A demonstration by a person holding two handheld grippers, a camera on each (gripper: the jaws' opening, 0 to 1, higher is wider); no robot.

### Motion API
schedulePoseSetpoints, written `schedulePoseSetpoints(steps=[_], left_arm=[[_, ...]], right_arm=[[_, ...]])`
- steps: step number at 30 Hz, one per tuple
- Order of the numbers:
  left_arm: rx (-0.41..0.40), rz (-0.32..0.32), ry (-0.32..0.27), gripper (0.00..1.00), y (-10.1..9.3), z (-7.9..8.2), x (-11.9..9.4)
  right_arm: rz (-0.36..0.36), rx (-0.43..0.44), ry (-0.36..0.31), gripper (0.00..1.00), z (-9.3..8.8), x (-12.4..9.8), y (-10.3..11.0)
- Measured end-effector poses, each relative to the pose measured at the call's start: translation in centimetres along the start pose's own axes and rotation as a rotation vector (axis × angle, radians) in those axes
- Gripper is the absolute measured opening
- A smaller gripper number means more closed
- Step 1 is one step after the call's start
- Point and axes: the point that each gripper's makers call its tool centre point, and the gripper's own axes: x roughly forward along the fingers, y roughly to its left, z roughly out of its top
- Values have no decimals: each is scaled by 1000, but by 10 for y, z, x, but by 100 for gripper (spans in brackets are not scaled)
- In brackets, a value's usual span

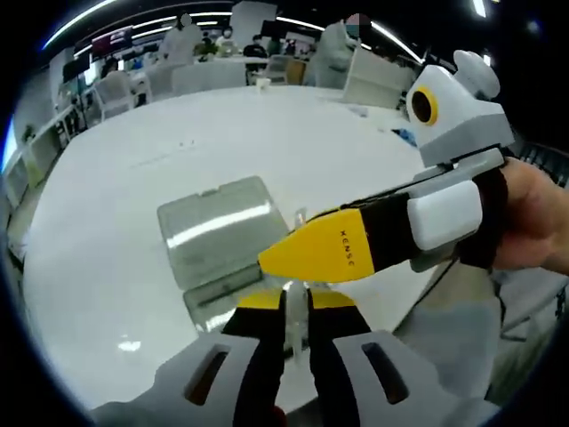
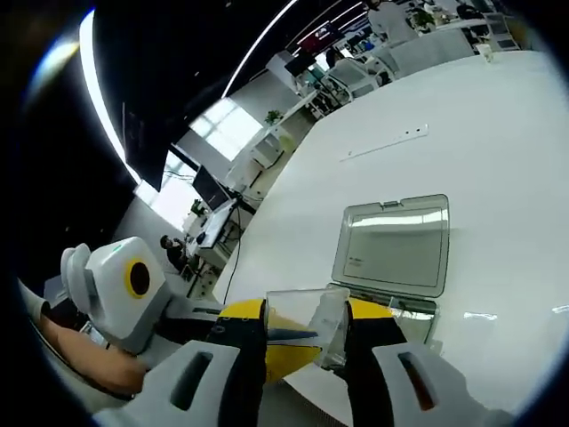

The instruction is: Insert the divider into the dual guide fixture by aligning both edges with the guide slots and pushing it downward to the bottom, including one-sided entry, uneven engagement, binding, and posture correction.

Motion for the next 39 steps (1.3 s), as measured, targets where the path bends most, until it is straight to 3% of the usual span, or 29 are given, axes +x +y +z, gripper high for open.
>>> schedulePoseSetpoints(steps=[9, 19, 30, 39], left_arm=[[-5, 3, 15, 4, 1, -4, 2], [46, -12, 24, 2, -1, -7, 5], [9, -84, 49, 1, -4, -6, 5], [-44, -128, 110, 1, 2, -9, 0]], right_arm=[[-12, 8, 3, 29, -3, 1, -1], [-28, 34, 20, 30, -6, 2, -4], [-14, 29, 21, 32, -6, 1, -6], [17, 2, 8, 39, -5, -4, -4]])
